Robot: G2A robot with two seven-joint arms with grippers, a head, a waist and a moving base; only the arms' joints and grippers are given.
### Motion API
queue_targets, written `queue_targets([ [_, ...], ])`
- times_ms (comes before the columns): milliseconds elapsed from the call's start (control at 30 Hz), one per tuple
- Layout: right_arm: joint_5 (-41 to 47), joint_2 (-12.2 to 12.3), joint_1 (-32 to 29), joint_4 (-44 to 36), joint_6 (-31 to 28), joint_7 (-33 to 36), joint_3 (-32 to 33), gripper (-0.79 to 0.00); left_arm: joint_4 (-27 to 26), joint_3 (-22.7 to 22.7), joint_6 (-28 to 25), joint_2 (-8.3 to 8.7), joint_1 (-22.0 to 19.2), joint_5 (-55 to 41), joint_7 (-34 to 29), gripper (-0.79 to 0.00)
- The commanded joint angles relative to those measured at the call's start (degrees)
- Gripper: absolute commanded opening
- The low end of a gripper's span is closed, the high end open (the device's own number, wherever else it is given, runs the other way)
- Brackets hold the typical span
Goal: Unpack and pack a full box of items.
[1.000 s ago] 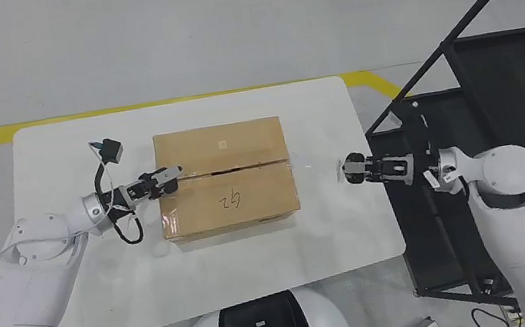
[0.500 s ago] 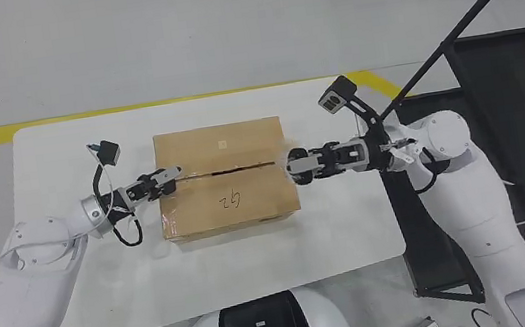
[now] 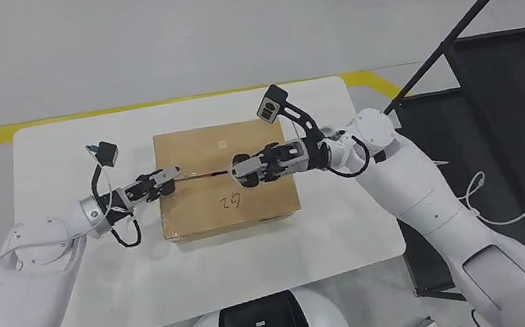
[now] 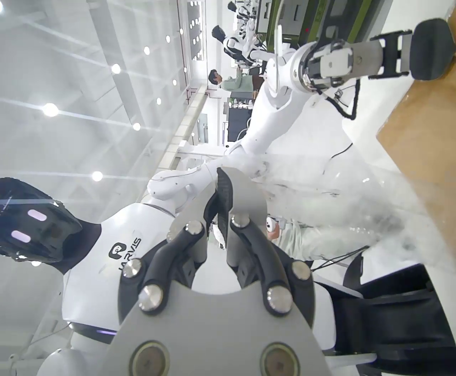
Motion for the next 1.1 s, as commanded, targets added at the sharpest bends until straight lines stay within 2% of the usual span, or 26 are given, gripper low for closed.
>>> queue_targets([
  [0, -0.02, -0.31, 0.73, 1.05, -0.61, -0.63, -0.56, -0.785, 0.46, 0.16, 0.23, -0.11, -0.36, -0.09, -0.24, 0.0],
  [367, -0.58, -3.07, 4.78, 7.47, -2.52, -3.73, -6.8, -0.785, 1.91, 0.61, 0.63, -0.64, -1.43, -0.31, -0.73, 0.0],
  [667, -2.84, -6.19, 9.31, 16.62, -5.29, -9.23, -11.91, -0.785, 1.37, -1.15, -0.01, -0.46, -0.16, -0.61, -0.98, 0.0],
  [1067, -5.61, -8.74, 11.5, 22.63, -9.37, -12.46, -14.24, -0.785, -0.46, -2.89, -0.13, -0.25, 1.78, -0.55, -1.48, 0.0],
])
